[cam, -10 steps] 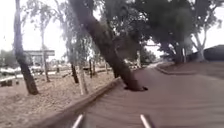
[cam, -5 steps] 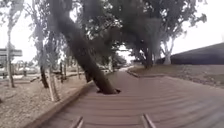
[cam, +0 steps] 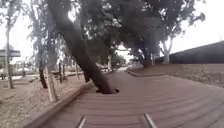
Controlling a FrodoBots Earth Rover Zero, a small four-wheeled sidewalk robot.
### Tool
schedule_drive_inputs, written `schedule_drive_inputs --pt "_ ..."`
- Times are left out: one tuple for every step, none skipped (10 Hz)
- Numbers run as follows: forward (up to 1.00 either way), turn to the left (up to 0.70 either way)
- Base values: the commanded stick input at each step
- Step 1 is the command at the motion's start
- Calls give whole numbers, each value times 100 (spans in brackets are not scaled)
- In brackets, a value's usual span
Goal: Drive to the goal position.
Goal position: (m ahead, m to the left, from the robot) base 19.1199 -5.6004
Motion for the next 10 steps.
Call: schedule_drive_inputs --pt "0 0" --pt "0 -35" --pt "0 -65" --pt "8 -64" --pt "28 -55" --pt "30 -51" --pt "30 -51" --pt "35 -59" --pt "41 -57" --pt "46 -40"
